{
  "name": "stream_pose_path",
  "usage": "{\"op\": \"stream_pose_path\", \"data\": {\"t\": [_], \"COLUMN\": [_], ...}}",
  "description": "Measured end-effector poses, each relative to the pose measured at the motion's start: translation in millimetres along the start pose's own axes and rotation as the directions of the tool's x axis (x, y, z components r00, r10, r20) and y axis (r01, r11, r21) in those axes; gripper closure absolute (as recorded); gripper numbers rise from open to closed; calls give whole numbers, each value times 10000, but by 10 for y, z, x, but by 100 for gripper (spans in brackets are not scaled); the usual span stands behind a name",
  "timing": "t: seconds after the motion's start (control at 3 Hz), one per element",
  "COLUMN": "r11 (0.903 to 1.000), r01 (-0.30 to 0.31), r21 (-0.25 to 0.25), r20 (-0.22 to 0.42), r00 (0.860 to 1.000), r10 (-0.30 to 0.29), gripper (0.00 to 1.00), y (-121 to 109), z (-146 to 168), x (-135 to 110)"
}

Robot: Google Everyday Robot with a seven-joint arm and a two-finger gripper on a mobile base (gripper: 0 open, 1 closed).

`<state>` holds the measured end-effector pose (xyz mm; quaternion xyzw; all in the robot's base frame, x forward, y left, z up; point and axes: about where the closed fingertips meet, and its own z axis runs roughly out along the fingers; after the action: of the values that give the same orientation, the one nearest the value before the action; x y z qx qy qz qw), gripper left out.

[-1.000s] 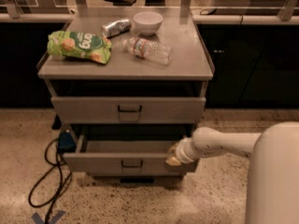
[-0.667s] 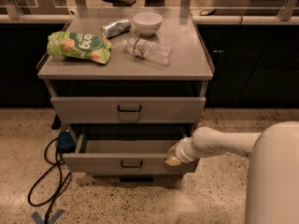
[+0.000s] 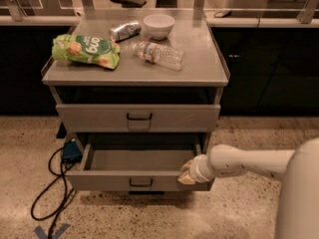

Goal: Open middle drawer

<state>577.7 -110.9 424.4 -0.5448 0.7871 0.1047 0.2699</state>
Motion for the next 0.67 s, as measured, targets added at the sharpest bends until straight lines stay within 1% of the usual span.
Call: {"op": "stream_pose_path", "data": {"t": [0.33, 0.67], "r11": [10000, 10000], "r01": [0, -7], "r21": [1, 26], "r20": [0, 1], "r00": [10000, 10000], "r10": [0, 7], "gripper": [100, 100], "y": [8, 125], "z": [1, -53], "x": [5, 50]}}
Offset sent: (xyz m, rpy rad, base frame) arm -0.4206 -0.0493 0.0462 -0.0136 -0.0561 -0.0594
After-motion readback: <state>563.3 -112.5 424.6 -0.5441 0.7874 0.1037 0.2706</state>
